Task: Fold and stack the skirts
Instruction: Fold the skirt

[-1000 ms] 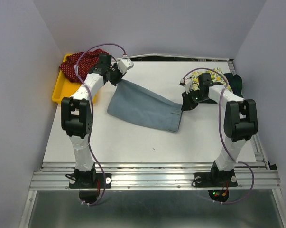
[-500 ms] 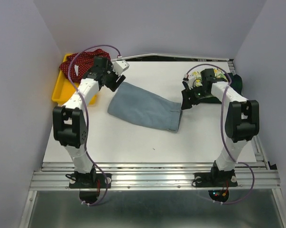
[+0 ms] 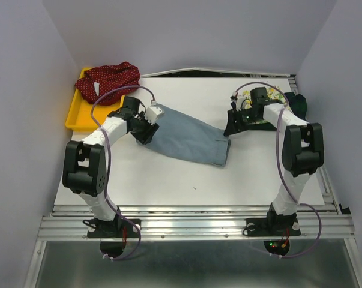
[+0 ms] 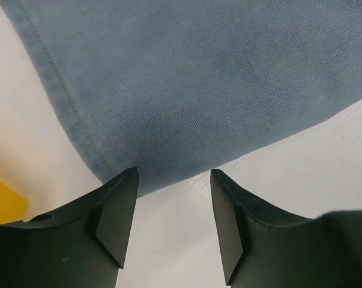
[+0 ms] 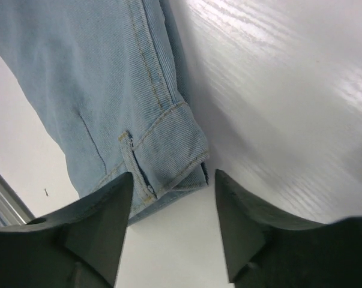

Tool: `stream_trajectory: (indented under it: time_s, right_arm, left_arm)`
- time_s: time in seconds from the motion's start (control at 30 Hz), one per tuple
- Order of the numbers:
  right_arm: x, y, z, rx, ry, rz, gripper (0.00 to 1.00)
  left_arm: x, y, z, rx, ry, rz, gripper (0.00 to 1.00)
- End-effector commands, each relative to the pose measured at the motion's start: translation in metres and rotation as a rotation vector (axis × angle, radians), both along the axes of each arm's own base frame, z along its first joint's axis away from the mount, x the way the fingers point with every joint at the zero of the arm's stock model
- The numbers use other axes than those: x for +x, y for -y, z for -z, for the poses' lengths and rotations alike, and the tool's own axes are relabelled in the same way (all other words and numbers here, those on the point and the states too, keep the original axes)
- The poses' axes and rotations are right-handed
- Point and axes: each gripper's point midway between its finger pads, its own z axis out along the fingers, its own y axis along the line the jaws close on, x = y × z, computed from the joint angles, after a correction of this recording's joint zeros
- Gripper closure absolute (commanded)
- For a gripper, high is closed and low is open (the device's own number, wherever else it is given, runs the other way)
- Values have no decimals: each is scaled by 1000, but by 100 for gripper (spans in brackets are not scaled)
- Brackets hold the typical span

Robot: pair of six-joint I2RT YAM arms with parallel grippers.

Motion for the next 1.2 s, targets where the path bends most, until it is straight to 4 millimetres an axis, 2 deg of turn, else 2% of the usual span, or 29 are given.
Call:
stream_trajectory:
  time_s: [0.0, 0.03, 0.13, 0.17, 0.23, 0.27, 0.37, 0.4, 0.43, 0.47, 0.53, 0.57, 0.6, 0.63, 0.67, 0.7, 0.73, 0.77, 0.8, 0.87, 0.9, 0.93, 0.97, 1.0, 1.03, 1.07, 1.1, 1.13, 1.17]
  right_arm:
    - [-8, -12, 6, 60, -48, 8, 45]
    - [-12, -12, 7, 63, -47, 6, 51]
    - [-31, -12, 19, 71, -100, 1, 59]
    - [-34, -13, 19, 75, -104, -4, 67]
    - [-37, -14, 17, 83, -107, -11, 75]
    - [-39, -14, 16, 86, -109, -12, 81]
    - [-49, -18, 10, 120, -140, -29, 92]
    - [-54, -19, 11, 131, -152, -40, 92]
    - [-65, -29, 11, 149, -168, -82, 93]
    - [-80, -33, 16, 152, -208, -111, 95]
    - [-103, -52, 20, 156, -242, -182, 97]
    - [-113, -58, 16, 163, -245, -210, 96]
    - [-132, -73, 12, 180, -254, -273, 94]
    - [-134, -75, 11, 197, -259, -283, 91]
    - [-149, -88, 2, 214, -264, -339, 79]
    - [-157, -97, -9, 262, -269, -373, 65]
    - [-163, -102, -17, 294, -277, -395, 48]
    - [-164, -105, -28, 324, -268, -404, 30]
    - [-164, -109, -41, 368, -260, -416, 29]
    - [-160, -110, -51, 367, -234, -415, 28]
    - [-153, -106, -57, 371, -207, -395, 30]
    - [-149, -101, -62, 383, -195, -375, 31]
    - [-142, -97, -65, 391, -186, -349, 32]
    - [-130, -88, -66, 390, -181, -289, 33]
    - [-124, -84, -65, 381, -173, -260, 34]
    - [-112, -81, -62, 368, -137, -234, 38]
    - [-105, -80, -56, 338, -137, -188, 39]
    - [-93, -74, -45, 271, -111, -130, 42]
    - [-76, -74, -42, 257, -45, -99, 47]
  left_arm:
    - [4, 13, -3, -37, 6, -6, 38]
    - [6, 14, 1, -29, 3, -13, 39]
    - [9, 15, 20, -14, -41, -29, 44]
    - [9, 14, 26, -3, -52, -32, 46]
    - [7, 12, 39, 14, -83, -32, 50]
    - [6, 8, 43, 34, -86, -31, 55]
    - [14, -3, 53, 92, -82, -42, 60]
    - [18, -5, 53, 109, -75, -41, 61]
    - [32, -10, 48, 120, -51, -53, 62]
    - [39, -16, 57, 160, -60, -50, 63]
    - [60, -22, 55, 188, -37, -59, 64]
    - [88, -24, 36, 195, 29, -74, 64]
    - [115, -24, 27, 209, 67, -72, 63]
    - [111, -28, 43, 235, 27, -67, 63]
    - [143, -25, 15, 236, 113, -87, 58]
    - [153, -25, 22, 248, 105, -86, 49]
    - [180, -20, -10, 227, 191, -98, 45]
    - [191, -16, -17, 214, 216, -99, 41]
    - [196, -13, -28, 198, 232, -93, 39]
    - [204, -2, -61, 141, 286, -70, 37]
    - [198, 9, -83, 85, 313, -34, 37]
    - [192, 14, -95, 53, 328, -16, 37]
    - [178, 17, -87, 34, 296, 3, 37]
    - [167, 25, -118, -22, 352, 23, 37]
    - [149, 26, -103, -34, 304, 35, 37]
    - [135, 34, -105, -72, 289, 64, 37]
    - [119, 36, -121, -88, 307, 78, 36]
    - [104, 45, -117, -92, 287, 104, 36]
    - [82, 48, -92, -78, 222, 119, 36]
